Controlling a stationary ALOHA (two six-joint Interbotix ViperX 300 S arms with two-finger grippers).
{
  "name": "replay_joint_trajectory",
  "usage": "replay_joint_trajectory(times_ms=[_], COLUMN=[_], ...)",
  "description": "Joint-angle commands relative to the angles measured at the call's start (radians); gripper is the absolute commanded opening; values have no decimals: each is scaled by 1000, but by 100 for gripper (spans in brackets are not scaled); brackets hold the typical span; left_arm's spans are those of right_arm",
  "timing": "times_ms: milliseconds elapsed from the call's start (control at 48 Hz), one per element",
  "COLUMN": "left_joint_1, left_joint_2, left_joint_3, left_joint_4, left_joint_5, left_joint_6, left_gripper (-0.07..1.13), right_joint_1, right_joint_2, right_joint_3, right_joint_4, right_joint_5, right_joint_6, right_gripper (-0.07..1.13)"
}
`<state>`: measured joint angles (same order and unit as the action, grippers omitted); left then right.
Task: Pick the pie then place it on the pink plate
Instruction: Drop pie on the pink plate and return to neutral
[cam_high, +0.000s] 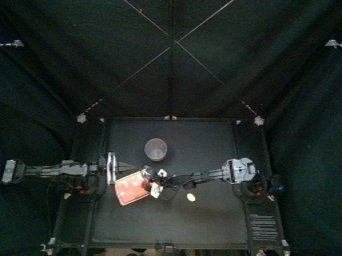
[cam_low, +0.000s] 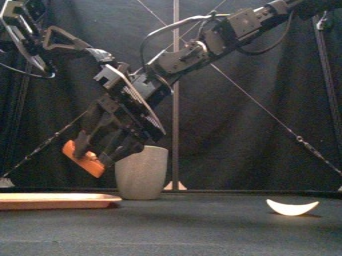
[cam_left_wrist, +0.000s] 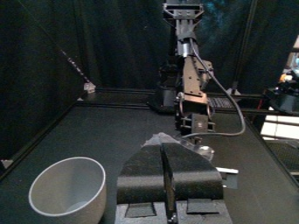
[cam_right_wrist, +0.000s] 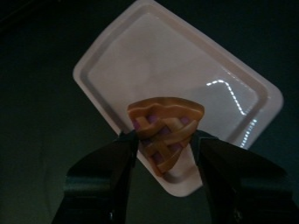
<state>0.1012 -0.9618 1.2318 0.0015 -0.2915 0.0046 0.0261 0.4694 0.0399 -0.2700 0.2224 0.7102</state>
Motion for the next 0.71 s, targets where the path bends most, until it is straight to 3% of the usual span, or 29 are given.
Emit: replay_joint_trajectory(times_ms=[21,208,375,708], left_joint_1=[6,9,11,11], left_joint_2=[-2,-3,-3,-3], left_joint_3=[-9,-6,-6,-9], left_joint_4=[2,2,0,2], left_joint_5=[-3,-5,-5,-8], left_joint_6=[2,2,2,2], left_gripper=[-1,-1,-1,-1], right_joint_1=[-6,-6,-2,-6], right_joint_2=[-12,-11,-49,-316], right_joint_3=[-55,-52,6,310], right_joint_4=[-2,-26,-43,-69], right_joint_5=[-8,-8,-14,-91], right_joint_6=[-3,3,3,2], right_gripper=[84,100,100,100])
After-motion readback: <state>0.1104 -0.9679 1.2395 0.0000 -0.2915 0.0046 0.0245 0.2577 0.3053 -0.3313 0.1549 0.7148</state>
